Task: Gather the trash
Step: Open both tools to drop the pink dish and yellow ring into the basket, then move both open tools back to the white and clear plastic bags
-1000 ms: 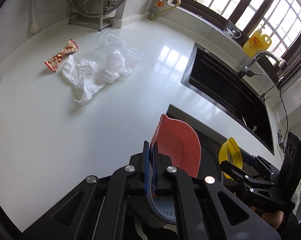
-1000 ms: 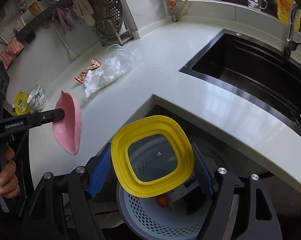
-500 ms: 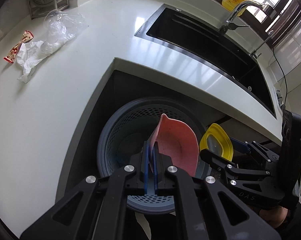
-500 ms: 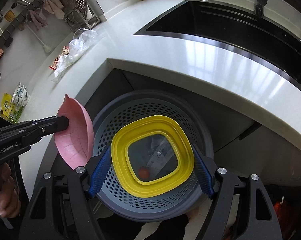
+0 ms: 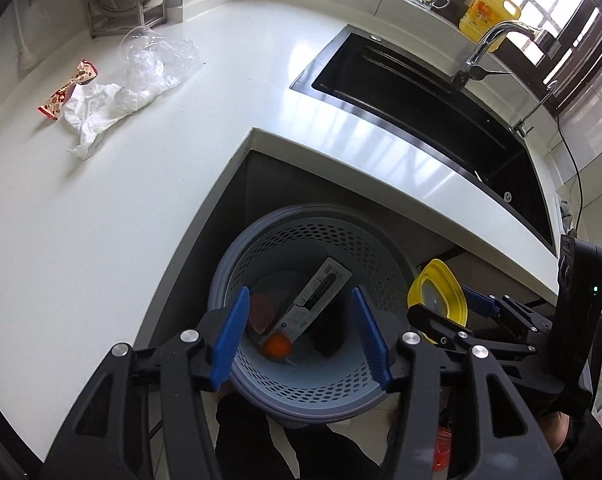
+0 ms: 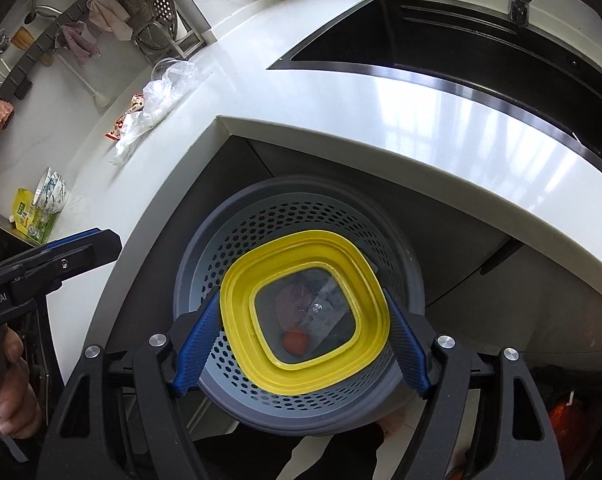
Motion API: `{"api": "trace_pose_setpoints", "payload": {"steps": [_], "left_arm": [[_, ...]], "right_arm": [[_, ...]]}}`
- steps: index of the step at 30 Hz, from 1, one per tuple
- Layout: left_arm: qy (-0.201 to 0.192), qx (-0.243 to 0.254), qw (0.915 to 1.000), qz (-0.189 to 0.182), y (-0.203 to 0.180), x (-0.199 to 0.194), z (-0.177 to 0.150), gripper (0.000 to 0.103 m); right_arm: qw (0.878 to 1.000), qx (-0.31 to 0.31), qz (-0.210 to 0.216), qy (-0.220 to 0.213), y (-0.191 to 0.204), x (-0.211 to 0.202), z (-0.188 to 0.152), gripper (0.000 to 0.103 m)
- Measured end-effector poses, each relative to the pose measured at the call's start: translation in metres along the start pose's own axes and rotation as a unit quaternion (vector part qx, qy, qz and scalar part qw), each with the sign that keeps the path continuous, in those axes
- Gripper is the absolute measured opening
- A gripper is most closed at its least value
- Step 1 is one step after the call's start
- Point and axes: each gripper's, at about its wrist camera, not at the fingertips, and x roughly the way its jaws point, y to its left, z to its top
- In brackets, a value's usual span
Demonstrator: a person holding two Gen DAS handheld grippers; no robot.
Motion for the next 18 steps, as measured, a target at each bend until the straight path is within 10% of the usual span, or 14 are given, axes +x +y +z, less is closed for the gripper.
{"api": "trace_pose_setpoints", "payload": {"steps": [18], "left_arm": [[-0.034, -0.027, 0.9987, 0.028, 0.000, -0.039, 0.002, 0.059]], "right_arm": [[0.999, -0.028, -0.003, -0.019, 0.006, -0.038, 0.001, 0.075]]}}
